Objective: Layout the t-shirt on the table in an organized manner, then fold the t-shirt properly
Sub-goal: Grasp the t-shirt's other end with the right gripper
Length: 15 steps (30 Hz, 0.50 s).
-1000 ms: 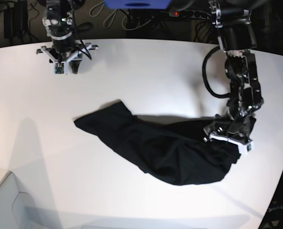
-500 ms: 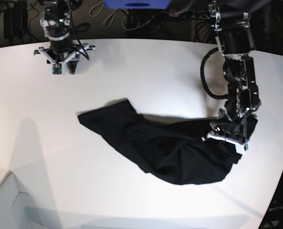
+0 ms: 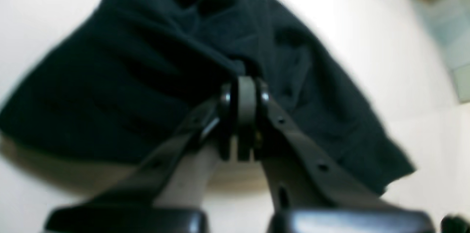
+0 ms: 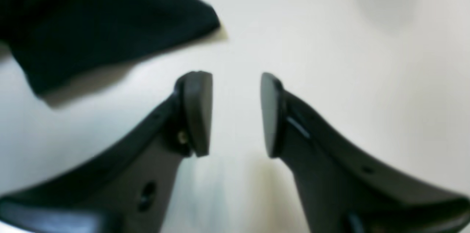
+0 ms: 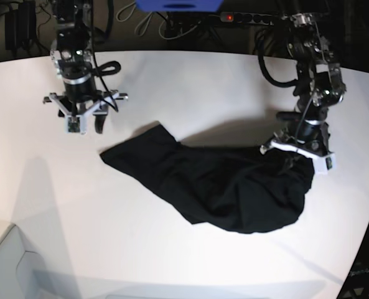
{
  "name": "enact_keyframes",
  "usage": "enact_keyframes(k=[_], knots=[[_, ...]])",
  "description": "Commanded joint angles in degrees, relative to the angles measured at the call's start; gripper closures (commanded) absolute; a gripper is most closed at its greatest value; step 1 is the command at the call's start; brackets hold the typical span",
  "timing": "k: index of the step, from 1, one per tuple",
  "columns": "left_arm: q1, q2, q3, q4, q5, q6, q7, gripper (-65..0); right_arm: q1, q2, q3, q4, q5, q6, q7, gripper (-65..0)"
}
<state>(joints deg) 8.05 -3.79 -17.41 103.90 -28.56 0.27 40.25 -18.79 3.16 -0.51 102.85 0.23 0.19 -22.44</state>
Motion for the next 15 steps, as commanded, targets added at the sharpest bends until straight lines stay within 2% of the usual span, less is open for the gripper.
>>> enact_keyframes(k=[1,4,6,11,15], knots=[[0.3,-0.2,0.0,1.1,-0.5,-0.1,-1.3,-0.2,1.9,-0.2,-0.9,1.7,0.1,0.1,-0.3,-29.5],[2.6,-0.4,0.0,1.1,-0.3,-0.1,-1.3,-0.2,7.6,-0.4,-4.9,0.2,0.1,0.1,-4.9,-36.7],[3.9,-0.6,0.0,1.1,-0.3,-0.1,-1.3,-0.2,11.6,-0.6,-7.6,-3.1,0.1,0.1,-5.4,-38.8],[5.5,-0.7,-1.4,1.1,-0.3,-0.2,-1.3,-0.2,20.8,-0.7,-8.4,-15.1,0.1,0.1,-5.3,-39.3],[5.5,-0.3,-3.8,1.1,-0.3,-0.3,-1.3,-0.2,24.5,-0.3,-8.5,-22.5,0.1,0.1,-5.3,-39.3]])
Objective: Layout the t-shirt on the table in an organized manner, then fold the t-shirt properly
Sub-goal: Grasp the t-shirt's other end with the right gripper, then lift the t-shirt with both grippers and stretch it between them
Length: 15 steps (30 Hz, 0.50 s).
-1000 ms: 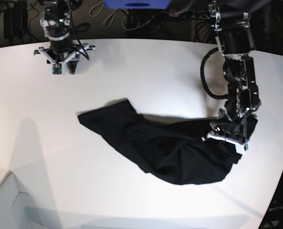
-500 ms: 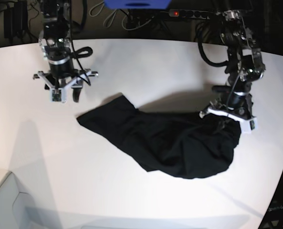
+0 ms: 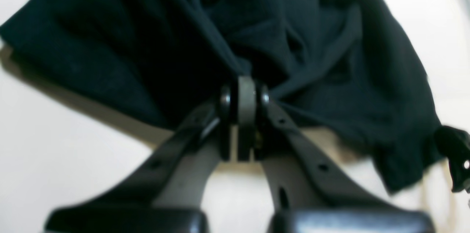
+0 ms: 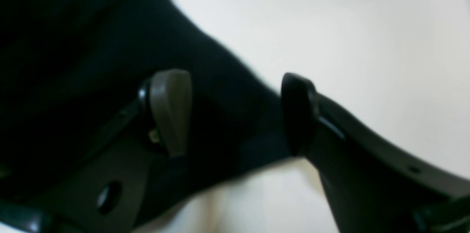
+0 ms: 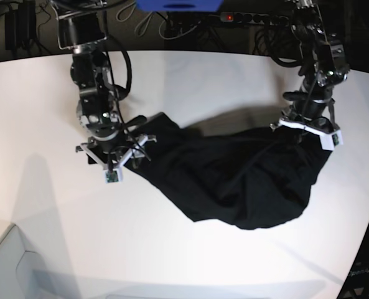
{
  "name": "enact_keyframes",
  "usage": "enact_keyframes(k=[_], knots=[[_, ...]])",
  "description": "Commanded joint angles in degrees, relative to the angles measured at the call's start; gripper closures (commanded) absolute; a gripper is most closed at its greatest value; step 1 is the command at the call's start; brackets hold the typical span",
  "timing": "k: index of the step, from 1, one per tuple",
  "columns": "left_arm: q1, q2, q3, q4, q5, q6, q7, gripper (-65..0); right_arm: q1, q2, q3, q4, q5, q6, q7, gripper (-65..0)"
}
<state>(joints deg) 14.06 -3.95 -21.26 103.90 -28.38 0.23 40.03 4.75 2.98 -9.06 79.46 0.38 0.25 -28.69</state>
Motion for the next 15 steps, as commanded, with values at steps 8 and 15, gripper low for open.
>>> enact_keyframes(k=[8,15], knots=[[0.3,-0.1,-2.3,1.4,-0.9,-0.4,-1.0,-0.2,1.2,0.0,0.1,-6.6,-0.1,0.1,1.1,-31.5],[-0.2,-0.6,-3.3,3.8,-0.9,-0.4,-1.1,-0.2,-4.5,0.9,0.1,-1.3,-0.3,0.1,0.6,0.0]])
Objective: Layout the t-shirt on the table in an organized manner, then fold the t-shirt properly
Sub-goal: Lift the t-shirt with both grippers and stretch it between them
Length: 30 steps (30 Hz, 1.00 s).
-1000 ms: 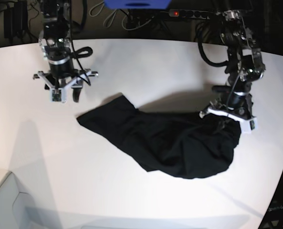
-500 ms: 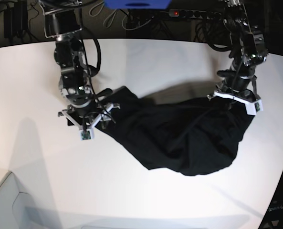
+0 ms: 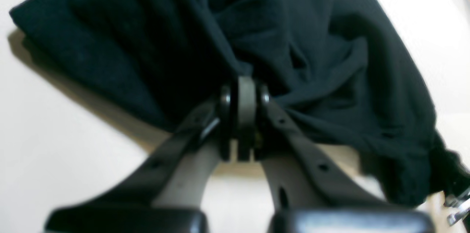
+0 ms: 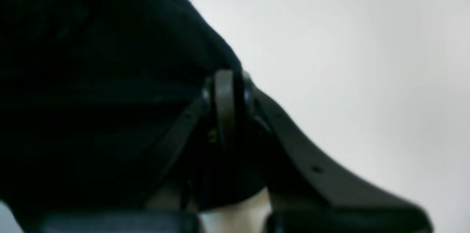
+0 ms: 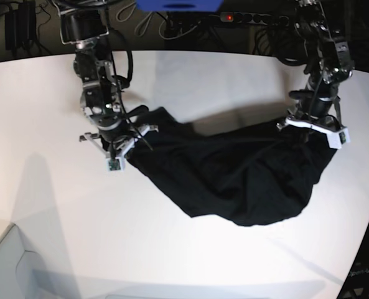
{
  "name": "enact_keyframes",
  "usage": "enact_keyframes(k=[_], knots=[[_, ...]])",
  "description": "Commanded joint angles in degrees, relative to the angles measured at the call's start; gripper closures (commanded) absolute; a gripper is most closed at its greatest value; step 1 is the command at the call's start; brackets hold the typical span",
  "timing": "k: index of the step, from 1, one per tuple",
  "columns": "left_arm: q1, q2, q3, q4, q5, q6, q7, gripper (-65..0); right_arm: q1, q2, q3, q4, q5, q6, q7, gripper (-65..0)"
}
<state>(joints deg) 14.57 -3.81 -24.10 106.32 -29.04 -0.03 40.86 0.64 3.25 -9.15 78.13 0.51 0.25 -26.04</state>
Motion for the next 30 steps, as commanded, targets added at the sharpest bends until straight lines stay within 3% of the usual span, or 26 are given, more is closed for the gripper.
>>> enact_keyframes(k=[1,6,13,16,23,26,30], knots=[[-0.9,-0.5,-1.4,2.4,-0.3,-0.2,-2.0,-0.2,-1.8,1.7,0.3,2.3,-0.4,0.1,-1.7,-0.6],[-5.2,-0.7,-2.4,5.0,-0.4,-0.2,-2.0,-0.2,-5.3,3.6,3.6,16.0,-0.5,0.1,-2.0,0.0],[-17.3,-0.6,-2.2,5.3,-0.4,0.1,-1.4,-0.3,-4.2,2.4,14.2,28.8,-0.5,0.1,-2.1,0.0],[-23.2,-0.3,-2.0,3.9,-0.2,0.2,-1.3,-0.4,-1.5,2.4,16.9,29.7,-0.5,0.1,-2.7,0.0],[-36.2,-0.4,1.4,-6.1,0.2,0.3,-1.3,-0.5,10.3,2.5,20.5,29.4,-0.5,0.1,-10.2,0.0],[-38.1,-0.4,2.4,-10.2,0.2,0.3,-1.3,-0.5,13.7,2.7,20.7,29.4,-0.5,0.1,-13.6,0.0],[-37.8,-0.6,4.4,-16.9,-0.3,-0.1,-1.3,-0.6,12.5,2.5,20.7,29.3,-0.5,0.1,-13.7,0.0]])
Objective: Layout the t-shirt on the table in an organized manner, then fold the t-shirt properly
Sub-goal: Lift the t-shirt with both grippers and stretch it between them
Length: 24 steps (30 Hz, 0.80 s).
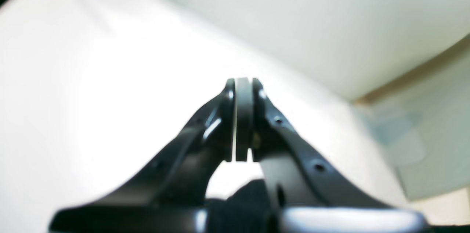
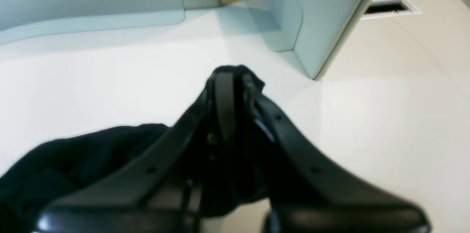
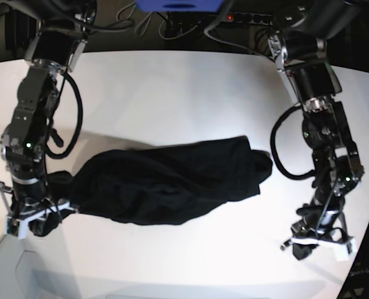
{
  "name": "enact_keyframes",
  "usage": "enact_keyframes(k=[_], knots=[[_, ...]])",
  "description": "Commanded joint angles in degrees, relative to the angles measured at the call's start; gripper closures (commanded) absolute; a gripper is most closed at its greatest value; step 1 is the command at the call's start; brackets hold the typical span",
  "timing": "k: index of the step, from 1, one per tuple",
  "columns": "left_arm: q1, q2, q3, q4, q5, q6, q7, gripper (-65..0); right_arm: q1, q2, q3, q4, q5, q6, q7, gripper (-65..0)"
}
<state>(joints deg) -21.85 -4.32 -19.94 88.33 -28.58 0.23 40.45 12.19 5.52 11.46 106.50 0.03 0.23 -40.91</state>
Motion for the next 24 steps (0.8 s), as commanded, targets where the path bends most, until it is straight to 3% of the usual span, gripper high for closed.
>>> enact_keyframes(k=[1,5,12,16,24], knots=[[-0.6,-0.1,0.9,-1.0,-0.8,-0.4,-0.8,-0.6,0.2,0.2,0.0,0.9,0.0,0.1,1.1,0.0],[0.6,1.2,5.2,-10.0,-0.9,-0.4,-0.9,-3.3,-2.0,-1.3,0.1,0.6,0.0,0.1,1.2,0.0],[4.0,5.2,10.8,-16.5,-0.8,0.0,-1.2,-29.3,-4.1,-1.3,0.1,-0.5,0.0,0.1,1.2,0.0],[6.0,5.6,11.5,-16.5,-0.8,-0.2,-1.5,-40.5,-5.0,-1.1,0.1,-0.6,0.0,0.1,1.2,0.0],[6.9,5.2,11.2,-16.5,-0.5,-0.3,-1.5,-41.8,-5.7,-1.0,0.1,-0.6,0.0,0.1,1.2,0.0]])
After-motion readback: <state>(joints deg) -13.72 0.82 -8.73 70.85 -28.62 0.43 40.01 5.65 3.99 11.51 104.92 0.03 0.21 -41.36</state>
